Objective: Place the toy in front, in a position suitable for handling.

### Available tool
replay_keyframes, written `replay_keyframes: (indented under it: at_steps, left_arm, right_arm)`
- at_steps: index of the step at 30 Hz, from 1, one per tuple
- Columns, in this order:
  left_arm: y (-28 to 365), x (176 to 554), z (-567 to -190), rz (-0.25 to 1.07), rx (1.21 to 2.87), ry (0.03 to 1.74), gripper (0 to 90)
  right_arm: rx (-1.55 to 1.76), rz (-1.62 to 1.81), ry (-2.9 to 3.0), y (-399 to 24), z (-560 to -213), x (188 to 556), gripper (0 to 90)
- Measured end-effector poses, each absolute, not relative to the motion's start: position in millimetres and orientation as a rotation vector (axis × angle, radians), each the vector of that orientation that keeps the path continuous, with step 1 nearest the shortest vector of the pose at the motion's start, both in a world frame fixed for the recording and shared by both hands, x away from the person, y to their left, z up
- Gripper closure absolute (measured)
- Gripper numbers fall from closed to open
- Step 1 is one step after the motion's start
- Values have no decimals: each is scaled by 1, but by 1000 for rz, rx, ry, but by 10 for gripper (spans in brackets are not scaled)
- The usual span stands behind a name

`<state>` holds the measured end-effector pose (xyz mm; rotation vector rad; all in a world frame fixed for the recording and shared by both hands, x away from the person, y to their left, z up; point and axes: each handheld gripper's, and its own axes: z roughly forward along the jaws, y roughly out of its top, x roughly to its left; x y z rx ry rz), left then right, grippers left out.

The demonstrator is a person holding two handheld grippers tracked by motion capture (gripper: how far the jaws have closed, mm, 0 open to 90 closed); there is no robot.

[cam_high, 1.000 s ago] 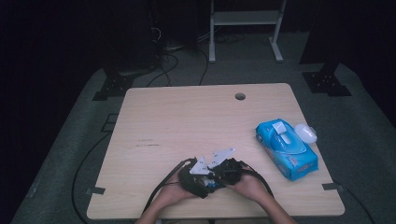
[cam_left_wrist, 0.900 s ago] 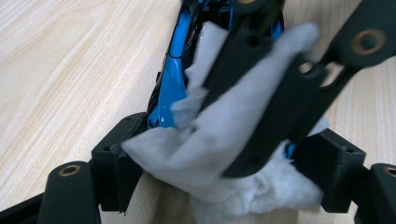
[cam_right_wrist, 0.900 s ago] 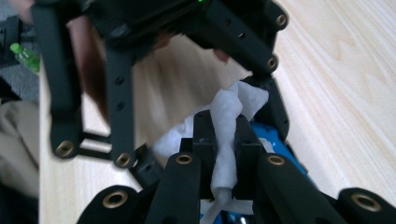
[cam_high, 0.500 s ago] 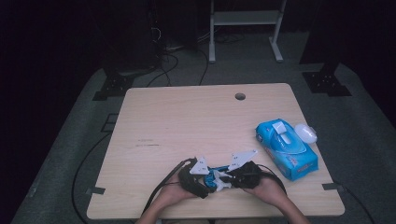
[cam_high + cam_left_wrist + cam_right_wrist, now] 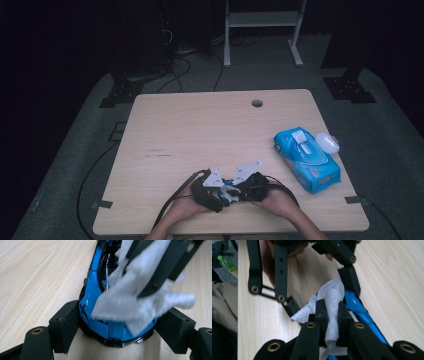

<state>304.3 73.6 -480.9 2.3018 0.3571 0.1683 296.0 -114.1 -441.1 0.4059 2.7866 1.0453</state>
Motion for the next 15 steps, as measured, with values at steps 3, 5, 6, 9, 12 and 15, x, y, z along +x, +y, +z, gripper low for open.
replay_keyframes:
  at_steps: [3,5,6,9,12,15]
  left_arm:
    - [73,304,-481,168,2303,359,233]
    - [73,304,-481,170,2307,357,233]
    - [73,304,-481,170,2308,357,233]
    - [73,304,-480,167,2309,358,233]
    - [73,304,-481,168,2303,358,233]
    - [73,304,-481,170,2299,360,234]
  right_arm:
    - [424,1051,2787,-116,-441,296,829]
    - [412,1048,2790,-111,-442,296,828]
    - [401,1049,2785,-107,-443,297,828]
    - [385,1039,2787,-95,-445,299,828]
    - [390,1032,2780,-91,-445,303,827]
    - [440,1045,2726,-100,-444,308,827]
